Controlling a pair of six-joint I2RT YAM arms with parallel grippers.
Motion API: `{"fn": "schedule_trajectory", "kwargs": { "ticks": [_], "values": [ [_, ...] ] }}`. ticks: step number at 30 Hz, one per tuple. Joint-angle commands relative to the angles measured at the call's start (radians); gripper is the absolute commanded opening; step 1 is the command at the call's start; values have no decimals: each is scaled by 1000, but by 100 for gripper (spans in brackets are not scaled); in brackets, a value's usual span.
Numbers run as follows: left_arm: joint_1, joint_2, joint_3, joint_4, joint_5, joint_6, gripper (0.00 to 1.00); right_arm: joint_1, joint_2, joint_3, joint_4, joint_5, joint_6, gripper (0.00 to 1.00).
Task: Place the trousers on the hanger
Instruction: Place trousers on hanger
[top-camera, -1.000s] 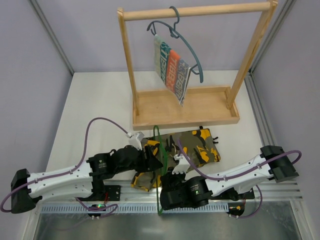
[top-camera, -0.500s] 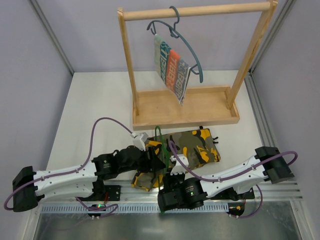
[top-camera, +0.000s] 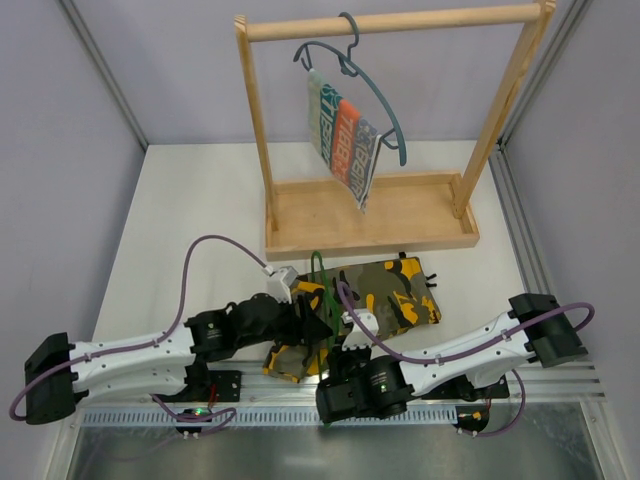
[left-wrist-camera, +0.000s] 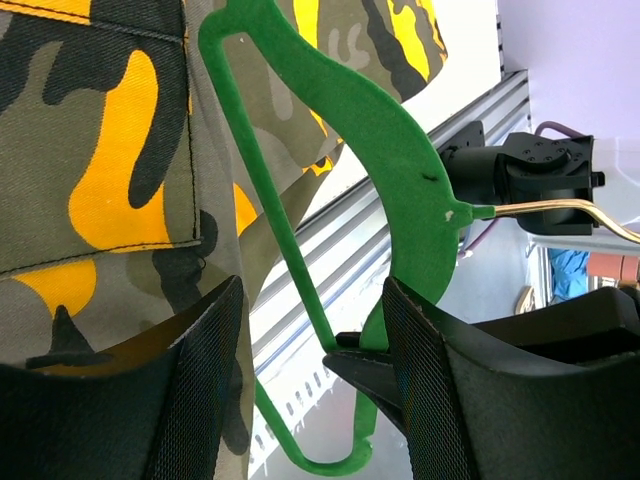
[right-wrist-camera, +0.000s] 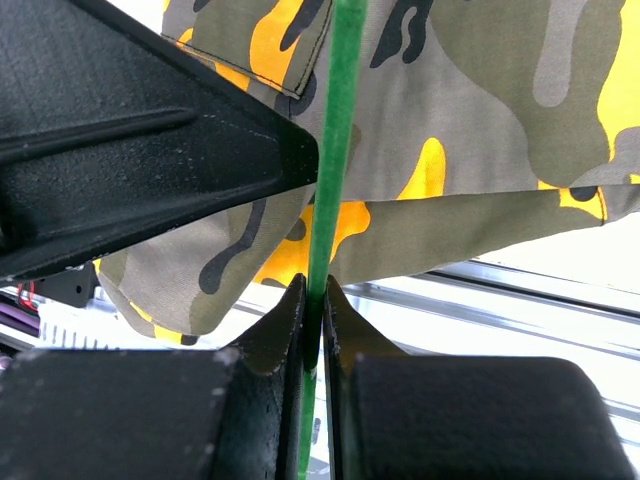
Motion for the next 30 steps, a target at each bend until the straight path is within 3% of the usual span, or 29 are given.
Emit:
{"fn": "schedule_trajectory", "kwargs": {
  "ticks": [1, 8, 20, 25, 26, 28, 30],
  "values": [
    [-7, -33, -25, 145, 42, 9, 60, 2, -40, 14, 119, 92, 49, 4],
    [-7, -74, -43, 184, 43, 28, 59, 3, -62, -21, 130, 99, 65, 4],
    [-7, 24, -11, 213, 71, 31, 50, -1, -33, 26, 128, 113, 11, 4],
    [-7, 10, -15, 196, 37, 9, 28, 0, 1, 43, 142, 95, -29, 4],
    [-7, 6, -15, 193, 33, 5, 15, -1, 7, 48, 136, 93, -29, 4],
    [-7, 1, -17, 185, 33, 2, 1, 0, 13, 42, 134, 89, -29, 4],
    [-5, -5, -22, 169, 27, -3, 0, 0, 9, 29, 151, 87, -29, 4]
  ]
}}
